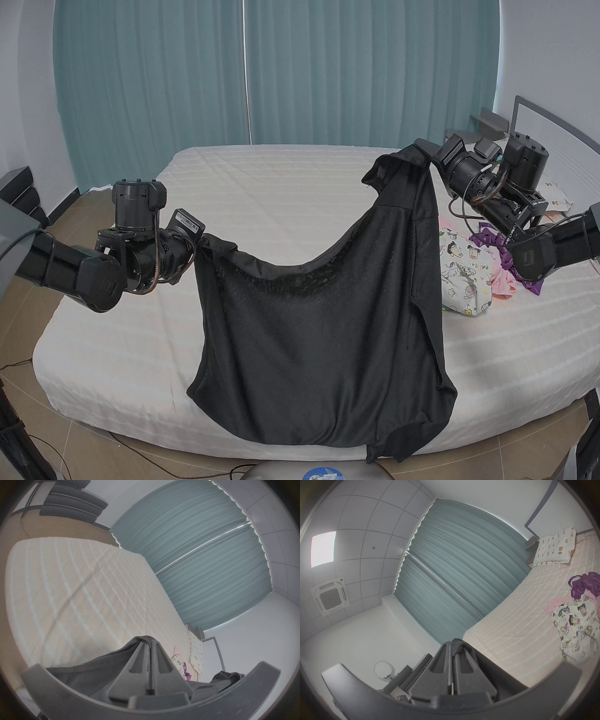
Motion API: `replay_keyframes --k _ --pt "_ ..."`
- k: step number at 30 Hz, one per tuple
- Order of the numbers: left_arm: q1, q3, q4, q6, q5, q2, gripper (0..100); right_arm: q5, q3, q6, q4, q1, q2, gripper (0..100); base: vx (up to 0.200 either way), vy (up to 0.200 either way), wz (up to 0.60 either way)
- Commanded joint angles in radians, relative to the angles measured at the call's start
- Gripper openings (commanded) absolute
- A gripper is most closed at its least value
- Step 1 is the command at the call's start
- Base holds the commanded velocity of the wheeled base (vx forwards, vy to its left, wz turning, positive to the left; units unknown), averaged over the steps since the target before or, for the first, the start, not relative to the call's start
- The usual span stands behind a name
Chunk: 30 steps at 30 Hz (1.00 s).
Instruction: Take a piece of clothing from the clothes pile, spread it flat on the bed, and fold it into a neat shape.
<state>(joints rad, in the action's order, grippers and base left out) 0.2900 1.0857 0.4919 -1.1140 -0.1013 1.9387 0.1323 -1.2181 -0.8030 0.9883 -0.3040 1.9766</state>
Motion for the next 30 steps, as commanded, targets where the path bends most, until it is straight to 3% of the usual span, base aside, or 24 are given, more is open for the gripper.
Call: replay_keyframes --k 1,14,15,17,18,24,30 --pt "-0.017 0.057 -0.003 -0.032 -0.002 0.105 0 -0.005 -0.029 0.011 0.0 0.003 0.088 0 0.0 0.0 0.0" --pt "-0.023 0.175 -0.004 -0.033 -0.003 0.312 0 -0.065 -0.23 0.011 -0.042 0.026 0.343 0 0.0 0.0 0.0" --pt "-0.026 0.191 -0.009 -0.033 -0.003 0.33 100 -0.071 -0.247 0.011 -0.059 0.029 0.36 0 0.0 0.0 0.0" --pt "-0.032 0.237 -0.029 -0.033 -0.005 0.381 100 -0.091 -0.29 0.01 -0.088 0.033 0.404 0 0.0 0.0 0.0" --pt "-0.035 0.26 -0.044 -0.033 -0.003 0.401 100 -0.099 -0.305 0.01 -0.094 0.033 0.429 100 0.0 0.0 0.0" --pt "-0.055 0.391 -0.148 -0.033 -0.011 0.5 100 -0.169 -0.36 0.038 -0.22 0.036 0.567 100 0.0 0.0 0.0" --pt "-0.061 0.378 -0.161 -0.033 -0.012 0.487 100 -0.234 -0.347 0.1 -0.329 0.077 0.59 100 0.0 0.0 0.0"
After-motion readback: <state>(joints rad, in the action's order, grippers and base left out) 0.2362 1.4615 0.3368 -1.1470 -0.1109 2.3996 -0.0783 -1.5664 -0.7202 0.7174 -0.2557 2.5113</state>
